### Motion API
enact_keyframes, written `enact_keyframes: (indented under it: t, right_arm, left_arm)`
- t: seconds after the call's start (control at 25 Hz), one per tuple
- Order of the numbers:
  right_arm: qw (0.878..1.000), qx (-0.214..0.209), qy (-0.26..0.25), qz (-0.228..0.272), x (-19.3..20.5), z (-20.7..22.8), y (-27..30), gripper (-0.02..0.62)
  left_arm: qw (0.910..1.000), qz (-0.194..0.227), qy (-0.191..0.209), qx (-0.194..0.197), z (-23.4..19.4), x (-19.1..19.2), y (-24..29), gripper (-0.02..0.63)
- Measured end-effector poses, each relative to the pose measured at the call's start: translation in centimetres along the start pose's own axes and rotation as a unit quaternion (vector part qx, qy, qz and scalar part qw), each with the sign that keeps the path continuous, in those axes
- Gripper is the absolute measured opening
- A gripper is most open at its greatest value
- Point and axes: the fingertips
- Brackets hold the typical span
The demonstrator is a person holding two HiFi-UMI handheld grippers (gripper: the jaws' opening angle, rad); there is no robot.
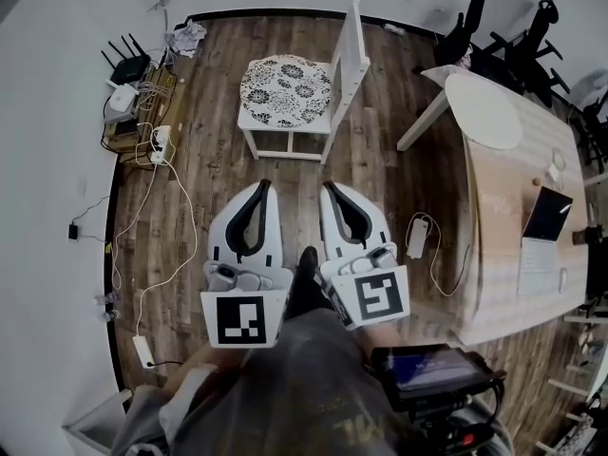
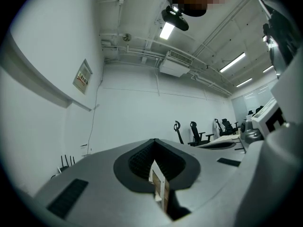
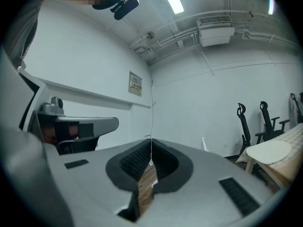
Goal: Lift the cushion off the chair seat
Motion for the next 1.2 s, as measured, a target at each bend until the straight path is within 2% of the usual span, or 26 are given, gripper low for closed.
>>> enact_keyframes:
  t: [0.4, 0.68, 0.92, 1.2]
  right_arm:
    - [1.000, -0.015, 0.005, 0.017, 0.2, 5.0, 8.2, 0.008]
    - [1.000, -0.024, 0.002, 0.006, 0.9, 7.1, 11.8, 0.008]
    - [0.999, -0.033, -0.002, -0.021, 3.4, 6.7, 15.5, 0.008]
    - [0.999, -0.010, -0.005, -0.041, 6.1, 6.8, 23.8, 0.008]
  left_arm:
    - [0.9999, 0.003, 0.011, -0.005, -2.4, 1.0, 9.1, 0.006]
    - [0.9996, 0.005, 0.002, -0.026, -4.0, 1.8, 12.4, 0.006]
    - [0.9988, -0.015, -0.013, -0.044, -7.8, 4.7, 14.0, 0.006]
    - [0.9992, -0.026, -0.027, -0.016, -13.9, 7.8, 20.1, 0.006]
Point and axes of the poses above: the fingertips, and each gripper's own axes: y forward along the fingers, z to its right, x out of its underside, and after that the axes turned 10 degrees about z, right-handed
